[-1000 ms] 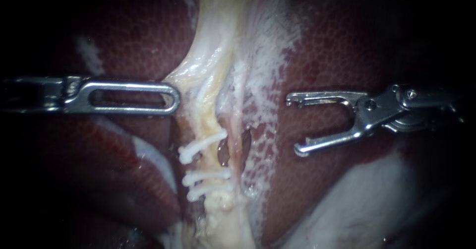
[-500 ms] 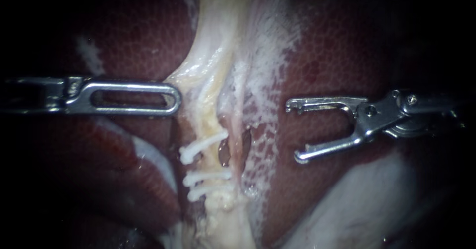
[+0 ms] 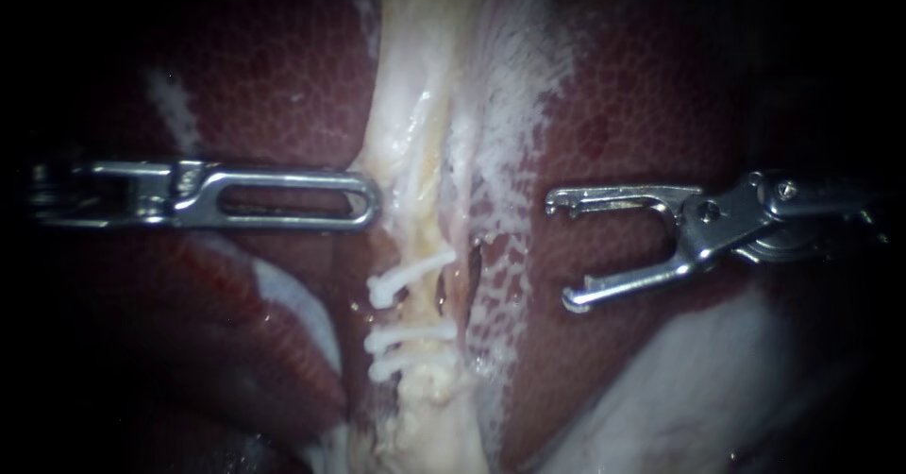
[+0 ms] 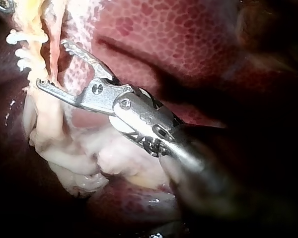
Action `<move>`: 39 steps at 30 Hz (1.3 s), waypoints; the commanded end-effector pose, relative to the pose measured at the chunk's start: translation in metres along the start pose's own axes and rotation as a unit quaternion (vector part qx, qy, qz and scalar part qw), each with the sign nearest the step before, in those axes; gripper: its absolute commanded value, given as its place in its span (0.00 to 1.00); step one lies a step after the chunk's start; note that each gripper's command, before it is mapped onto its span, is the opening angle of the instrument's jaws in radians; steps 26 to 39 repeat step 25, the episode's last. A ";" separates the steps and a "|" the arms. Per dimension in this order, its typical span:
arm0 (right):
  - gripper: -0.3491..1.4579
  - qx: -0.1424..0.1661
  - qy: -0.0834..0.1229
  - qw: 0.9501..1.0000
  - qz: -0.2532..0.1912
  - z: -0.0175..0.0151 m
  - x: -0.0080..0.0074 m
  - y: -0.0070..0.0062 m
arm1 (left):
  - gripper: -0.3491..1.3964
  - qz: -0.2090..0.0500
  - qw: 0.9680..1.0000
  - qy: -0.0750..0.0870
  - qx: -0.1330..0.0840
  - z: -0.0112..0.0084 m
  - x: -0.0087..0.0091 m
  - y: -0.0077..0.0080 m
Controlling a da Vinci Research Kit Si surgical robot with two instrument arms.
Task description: Going back third clip left tube
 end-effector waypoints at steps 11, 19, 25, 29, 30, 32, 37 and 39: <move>0.52 0.000 0.000 1.000 0.000 -0.0001 0.0000 -0.0001 | 0.00 -0.003 1.000 0.000 0.001 0.0005 -0.0001 0.0001; 0.52 0.000 0.000 1.000 0.000 -0.0002 0.0000 -0.0001 | 0.00 -0.003 1.000 0.001 0.002 0.0005 0.0000 0.0001; 0.52 0.000 0.000 1.000 0.000 -0.0002 0.0000 -0.0001 | 0.00 -0.003 1.000 0.001 0.002 0.0005 0.0000 0.0001; 0.52 0.000 0.000 1.000 0.000 -0.0002 0.0000 -0.0001 | 0.00 -0.003 1.000 0.001 0.002 0.0005 0.0000 0.0001; 0.52 0.000 0.000 1.000 0.000 -0.0002 0.0000 -0.0001 | 0.00 -0.003 1.000 0.001 0.002 0.0005 0.0000 0.0001; 0.52 0.000 0.000 1.000 0.000 -0.0002 0.0000 -0.0001 | 0.00 -0.003 1.000 0.001 0.002 0.0005 0.0000 0.0001; 0.52 0.000 0.000 1.000 0.000 -0.0002 0.0000 -0.0001 | 0.00 -0.003 1.000 0.001 0.002 0.0005 0.0000 0.0001; 0.52 0.000 0.000 1.000 0.000 -0.0002 0.0000 -0.0001 | 0.00 -0.003 1.000 0.001 0.002 0.0005 0.0000 0.0001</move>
